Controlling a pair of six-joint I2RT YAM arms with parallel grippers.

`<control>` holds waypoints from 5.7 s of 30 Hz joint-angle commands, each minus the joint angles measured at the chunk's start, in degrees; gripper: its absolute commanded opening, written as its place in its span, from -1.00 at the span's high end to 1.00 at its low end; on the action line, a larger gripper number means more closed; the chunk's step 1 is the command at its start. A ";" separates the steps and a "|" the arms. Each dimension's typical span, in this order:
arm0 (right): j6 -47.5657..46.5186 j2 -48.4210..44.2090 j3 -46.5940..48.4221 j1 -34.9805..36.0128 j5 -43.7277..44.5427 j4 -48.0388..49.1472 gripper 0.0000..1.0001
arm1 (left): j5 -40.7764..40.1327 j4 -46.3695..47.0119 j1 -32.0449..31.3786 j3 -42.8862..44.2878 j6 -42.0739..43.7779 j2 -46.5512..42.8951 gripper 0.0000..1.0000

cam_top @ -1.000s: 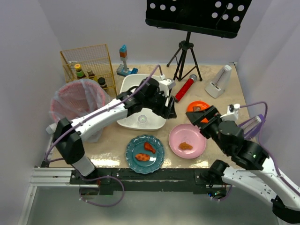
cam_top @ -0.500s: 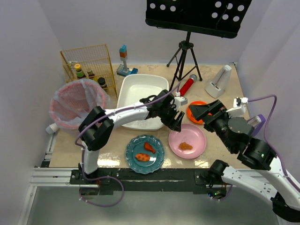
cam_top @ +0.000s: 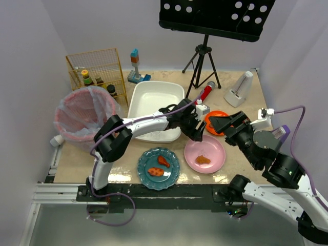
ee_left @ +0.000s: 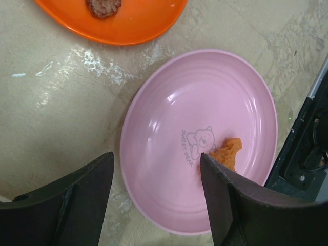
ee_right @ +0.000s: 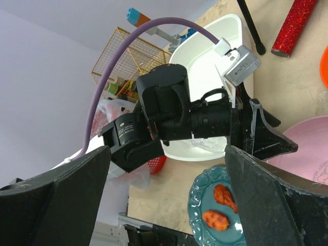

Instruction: Clear the kitchen counter

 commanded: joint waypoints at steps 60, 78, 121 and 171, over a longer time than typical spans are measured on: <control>-1.05 -0.90 -1.58 -0.15 1.07 -0.54 -0.96 | 5.22 -8.57 4.63 11.28 -0.82 0.33 1.00; -1.58 4.80 -0.26 -0.15 1.95 -1.51 -0.97 | -0.58 -27.21 13.25 13.04 4.63 -12.50 1.00; -5.88 12.72 -10.54 -0.15 -6.74 14.39 -0.69 | 7.15 -37.68 16.77 13.49 10.52 -27.18 1.00; 6.15 8.41 -15.55 -0.15 -22.92 31.89 1.00 | -18.32 -31.00 21.60 23.41 0.33 -31.31 -0.51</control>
